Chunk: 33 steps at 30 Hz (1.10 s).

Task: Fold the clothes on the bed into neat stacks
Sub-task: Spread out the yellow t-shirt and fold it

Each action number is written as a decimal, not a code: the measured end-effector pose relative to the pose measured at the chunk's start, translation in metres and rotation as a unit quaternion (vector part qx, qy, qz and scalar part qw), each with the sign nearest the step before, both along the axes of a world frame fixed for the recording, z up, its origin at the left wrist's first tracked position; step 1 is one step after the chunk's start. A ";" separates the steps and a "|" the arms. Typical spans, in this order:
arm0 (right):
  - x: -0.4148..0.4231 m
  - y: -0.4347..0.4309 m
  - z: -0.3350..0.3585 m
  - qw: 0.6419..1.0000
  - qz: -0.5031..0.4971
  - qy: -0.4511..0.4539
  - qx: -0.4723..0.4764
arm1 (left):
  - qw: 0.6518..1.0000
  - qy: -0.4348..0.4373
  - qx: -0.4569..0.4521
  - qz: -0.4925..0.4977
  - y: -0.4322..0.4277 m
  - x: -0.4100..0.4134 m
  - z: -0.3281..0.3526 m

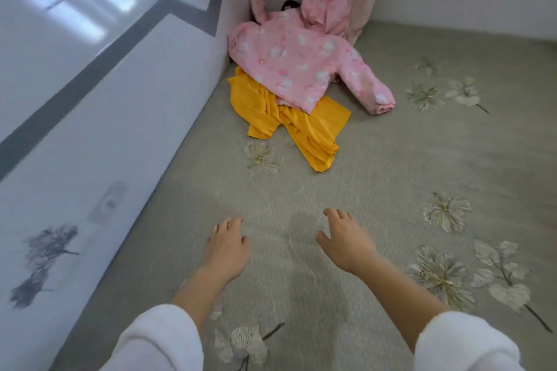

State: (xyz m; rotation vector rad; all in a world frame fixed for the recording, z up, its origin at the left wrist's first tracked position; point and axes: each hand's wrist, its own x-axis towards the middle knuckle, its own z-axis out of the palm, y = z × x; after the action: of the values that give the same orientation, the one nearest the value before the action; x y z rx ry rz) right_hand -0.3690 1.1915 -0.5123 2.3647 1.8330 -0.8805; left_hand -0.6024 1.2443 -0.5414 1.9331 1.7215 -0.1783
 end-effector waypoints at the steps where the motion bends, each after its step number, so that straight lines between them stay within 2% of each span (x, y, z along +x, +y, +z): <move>1: 0.003 0.007 -0.016 1.000 -0.010 -0.003 0.002 | 1.000 0.000 0.004 0.001 0.015 0.001 -0.019; 6: 0.017 0.040 -0.095 0.998 -0.019 -0.053 0.024 | 1.000 -0.010 0.021 0.012 0.076 0.013 -0.118; 8: 0.023 0.060 -0.119 0.996 -0.008 -0.083 0.043 | 0.998 -0.019 0.053 0.014 0.093 0.023 -0.146; 10: 0.027 0.085 -0.138 0.992 -0.018 -0.098 0.073 | 0.992 -0.015 0.123 0.014 0.101 0.030 -0.165; 12: 0.030 0.113 -0.152 0.988 -0.061 -0.081 0.115 | 0.981 -0.025 0.190 0.021 0.102 0.031 -0.176; 16: 0.039 0.180 -0.167 0.963 -0.191 0.006 0.192 | 0.976 -0.045 0.209 0.027 0.102 0.028 -0.184; 20: 0.055 0.232 -0.173 0.957 -0.234 0.012 0.173 | 0.975 -0.061 0.209 0.035 0.101 0.030 -0.179; 22: 0.060 0.247 -0.176 0.966 -0.205 -0.032 0.152 | 0.974 -0.069 0.213 0.036 0.100 0.029 -0.178; 24: 0.059 0.254 -0.175 0.969 -0.164 -0.062 0.171 | 0.973 -0.074 0.216 0.035 0.100 0.029 -0.179; 28: 0.032 0.226 -0.169 0.981 -0.070 -0.048 0.173 | 0.971 -0.089 0.218 0.044 0.102 0.029 -0.180; 31: 0.011 0.172 -0.157 0.984 0.100 -0.072 0.125 | 0.970 -0.102 0.216 0.040 0.101 0.027 -0.181; 33: 0.007 0.132 -0.147 0.962 0.224 -0.108 0.111 | 0.970 -0.120 0.210 0.034 0.100 0.026 -0.179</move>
State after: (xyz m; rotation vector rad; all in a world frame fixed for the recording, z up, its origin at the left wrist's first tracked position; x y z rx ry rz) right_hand -0.3625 1.3230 -0.6595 1.9133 2.3248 -0.3710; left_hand -0.5759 1.3441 -0.7207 2.0759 1.7562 0.4636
